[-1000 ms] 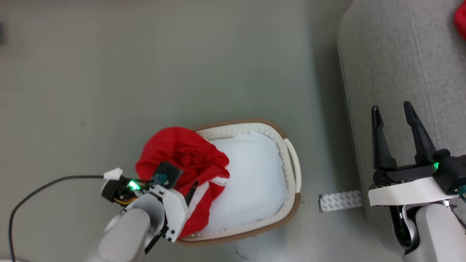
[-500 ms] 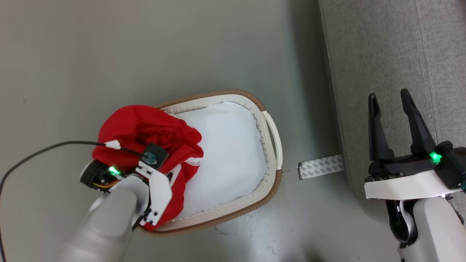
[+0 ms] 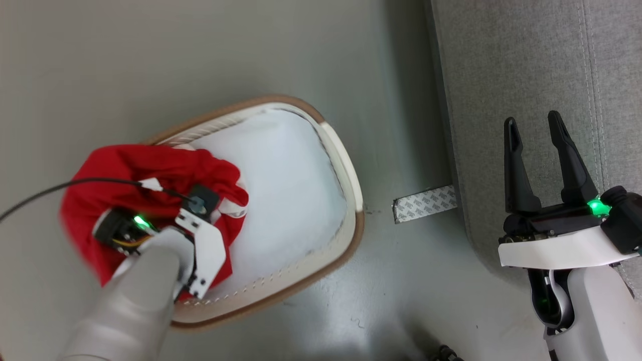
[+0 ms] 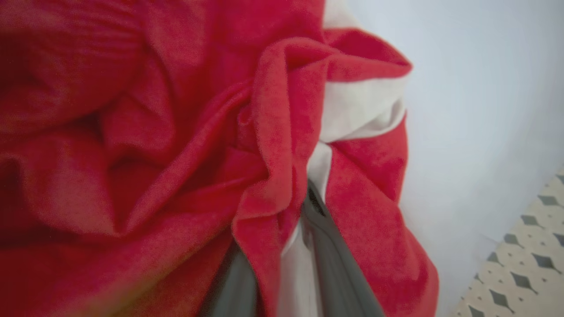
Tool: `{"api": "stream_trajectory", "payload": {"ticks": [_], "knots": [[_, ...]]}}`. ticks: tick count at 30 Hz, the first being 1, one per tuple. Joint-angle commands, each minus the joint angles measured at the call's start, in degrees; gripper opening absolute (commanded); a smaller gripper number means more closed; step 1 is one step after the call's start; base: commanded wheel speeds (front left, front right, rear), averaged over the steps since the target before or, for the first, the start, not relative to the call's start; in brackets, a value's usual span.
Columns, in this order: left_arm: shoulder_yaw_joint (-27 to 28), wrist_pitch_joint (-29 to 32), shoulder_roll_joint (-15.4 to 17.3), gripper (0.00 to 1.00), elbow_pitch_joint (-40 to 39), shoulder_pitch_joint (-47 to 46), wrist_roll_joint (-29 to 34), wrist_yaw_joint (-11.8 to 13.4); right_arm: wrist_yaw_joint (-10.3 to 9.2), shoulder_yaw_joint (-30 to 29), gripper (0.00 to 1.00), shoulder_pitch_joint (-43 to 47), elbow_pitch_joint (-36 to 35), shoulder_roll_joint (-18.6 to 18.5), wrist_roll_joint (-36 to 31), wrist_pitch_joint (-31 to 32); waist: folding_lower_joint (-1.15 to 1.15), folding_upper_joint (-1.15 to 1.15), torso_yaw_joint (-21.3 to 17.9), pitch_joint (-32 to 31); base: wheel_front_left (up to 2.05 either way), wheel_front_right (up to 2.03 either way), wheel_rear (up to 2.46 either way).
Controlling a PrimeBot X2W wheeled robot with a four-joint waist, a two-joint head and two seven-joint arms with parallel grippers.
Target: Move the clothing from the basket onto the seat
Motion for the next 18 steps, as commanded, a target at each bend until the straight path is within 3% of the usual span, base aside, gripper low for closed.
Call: {"api": "stream_trajectory", "payload": {"ticks": [1, 3, 10, 18], "knots": [[-0.5, -0.3, -0.3, 0.21, 0.7, 1.0, -1.1, -0.5, -0.13, -0.2, 1.0, -0.8, -0.2, -0.1, 0.8, 0.1, 0.0, 0.0, -0.2, 0.4, 0.0, 0.0, 0.0], [-0.9, -1.2, -0.8, 0.0, 0.7, 0.4, -1.5, -0.7, -0.13, -0.4, 1.0, -0.8, 0.0, -0.1, 0.7, 0.1, 0.0, 0.0, -0.1, 0.4, 0.0, 0.0, 0.0], [-3.4, -3.3, -3.8, 0.0, 0.5, -0.3, -2.9, -0.9, -0.13, -0.8, 1.0, -0.9, 1.1, -0.1, -0.1, 0.0, 0.0, 0.0, 1.1, -2.0, 0.0, 0.0, 0.0], [-6.8, -5.4, -5.8, 0.0, -2.1, 1.3, -9.6, -0.9, -0.13, -0.8, 1.0, 0.5, 2.7, -0.1, -0.6, 0.1, 0.0, 0.0, 3.0, -7.3, 0.0, 0.0, 0.0]]}}
